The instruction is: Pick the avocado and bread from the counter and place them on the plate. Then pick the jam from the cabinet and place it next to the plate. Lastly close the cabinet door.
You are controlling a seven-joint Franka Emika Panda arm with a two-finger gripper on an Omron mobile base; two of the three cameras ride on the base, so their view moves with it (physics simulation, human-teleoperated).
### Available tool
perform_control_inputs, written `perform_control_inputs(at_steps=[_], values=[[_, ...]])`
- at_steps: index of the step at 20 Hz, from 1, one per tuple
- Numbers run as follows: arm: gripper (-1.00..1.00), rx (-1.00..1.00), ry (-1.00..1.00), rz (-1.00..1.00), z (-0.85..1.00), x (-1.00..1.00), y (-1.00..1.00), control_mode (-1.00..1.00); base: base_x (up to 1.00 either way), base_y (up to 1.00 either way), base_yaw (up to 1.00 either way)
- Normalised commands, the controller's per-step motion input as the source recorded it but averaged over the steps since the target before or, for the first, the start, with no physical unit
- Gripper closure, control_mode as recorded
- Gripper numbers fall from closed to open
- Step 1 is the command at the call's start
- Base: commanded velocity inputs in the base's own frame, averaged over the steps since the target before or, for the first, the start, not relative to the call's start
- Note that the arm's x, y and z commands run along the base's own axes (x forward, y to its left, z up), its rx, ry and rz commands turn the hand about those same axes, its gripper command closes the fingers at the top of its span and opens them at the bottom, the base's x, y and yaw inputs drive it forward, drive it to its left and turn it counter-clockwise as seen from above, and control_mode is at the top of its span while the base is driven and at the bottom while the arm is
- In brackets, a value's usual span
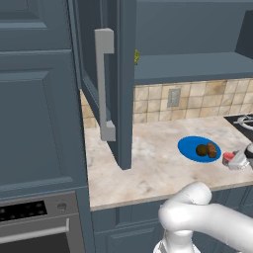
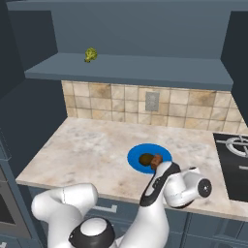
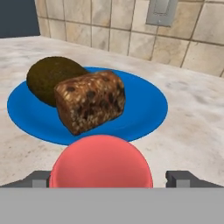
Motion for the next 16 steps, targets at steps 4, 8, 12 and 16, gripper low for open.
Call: perform_control_inputs(at_steps=[4,8,12,16], values=[[-1.00,0.00,0.02,0.00,-0.03,-0.19,0.00,-1.00,0.00,0.00,0.00],[-1.00,0.00,0.01,0.00,0.00,-0.28,0.00,-1.00,0.00,0.00,0.00],[-1.00,0.00,0.01,0.00,0.00,-0.33,0.00,-1.00,0.00,0.00,0.00],[-1.00,0.00,0.01,0.00,0.05,-0.42,0.00,-1.00,0.00,0.00,0.00]])
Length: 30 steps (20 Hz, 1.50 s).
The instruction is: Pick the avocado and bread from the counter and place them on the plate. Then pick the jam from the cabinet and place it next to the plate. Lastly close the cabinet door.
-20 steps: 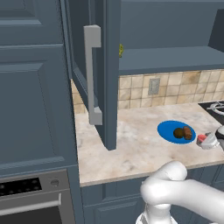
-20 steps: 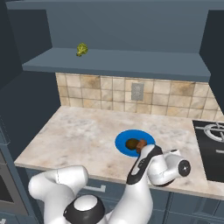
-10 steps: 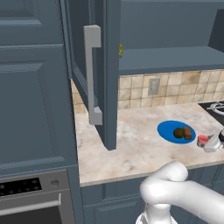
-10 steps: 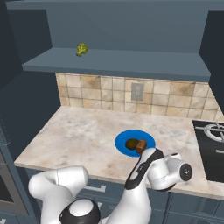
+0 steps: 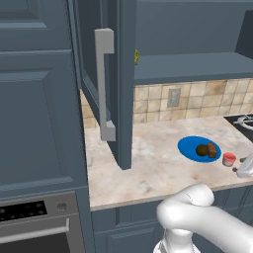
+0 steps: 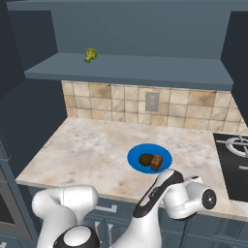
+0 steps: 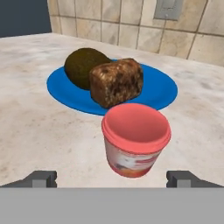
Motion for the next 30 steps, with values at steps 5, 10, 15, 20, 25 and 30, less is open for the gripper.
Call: perform_control_inputs(at_steps=[5,10,15,20,25,30], values=[[-1.00,0.00,0.00,0.00,0.22,-0.40,0.00,-1.00,0.00,0.00,0.00],[-1.00,0.04,-0.01,0.00,0.41,-0.25,0.00,-1.00,0.00,0.00,0.00],[-1.00,0.07,-0.08,0.04,0.38,-0.16,-0.06,-1.00,0.00,0.00,0.00],[-1.00,0.09,-0.14,0.10,0.21,-0.11,-0.17,-1.00,0.00,0.00,0.00],[-1.00,0.10,-0.21,0.12,0.12,-0.06,-0.22,-1.00,0.00,0.00,0.00],[-1.00,0.07,-0.25,0.12,0.19,0.00,-0.16,-1.00,0.00,0.00,0.00]])
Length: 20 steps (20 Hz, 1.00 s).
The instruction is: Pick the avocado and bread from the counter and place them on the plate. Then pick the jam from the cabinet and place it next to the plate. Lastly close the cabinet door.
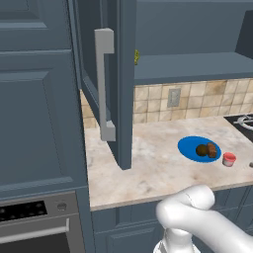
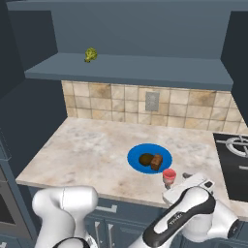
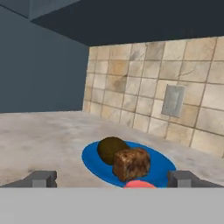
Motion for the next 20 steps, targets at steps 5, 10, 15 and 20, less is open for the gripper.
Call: perform_control_inputs(at_steps=[5,10,15,20], values=[[-1.00,0.05,-0.26,0.13,0.23,0.00,-0.15,-1.00,0.00,0.00,0.00],[-1.00,0.05,-0.21,0.11,0.22,-0.01,-0.14,-1.00,0.00,0.00,0.00],[-1.00,0.11,-0.20,0.09,0.29,0.00,-0.16,-1.00,0.00,0.00,0.00],[-1.00,0.10,-0.22,0.05,0.25,0.00,-0.18,-1.00,0.00,0.00,0.00]])
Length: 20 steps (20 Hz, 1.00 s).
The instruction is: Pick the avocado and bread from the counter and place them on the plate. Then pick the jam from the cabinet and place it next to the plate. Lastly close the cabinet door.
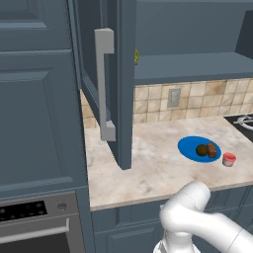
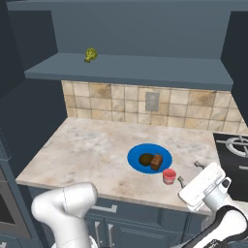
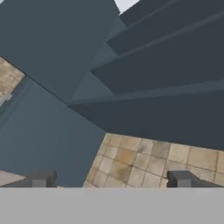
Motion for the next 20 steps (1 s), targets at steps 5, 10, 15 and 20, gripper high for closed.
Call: perform_control_inputs(at_steps=[5,10,15,20], values=[[-1.00,0.03,-0.26,0.01,0.18,0.00,-0.18,-1.00,0.00,0.00,0.00],[-1.00,0.00,-0.26,0.00,0.07,0.00,-0.20,-1.00,0.00,0.00,0.00],[-1.00,-0.01,-0.20,0.00,0.04,0.00,-0.24,-1.00,0.00,0.00,0.00],[-1.00,-0.01,-0.12,0.00,0.07,0.00,-0.25,-1.00,0.00,0.00,0.00]])
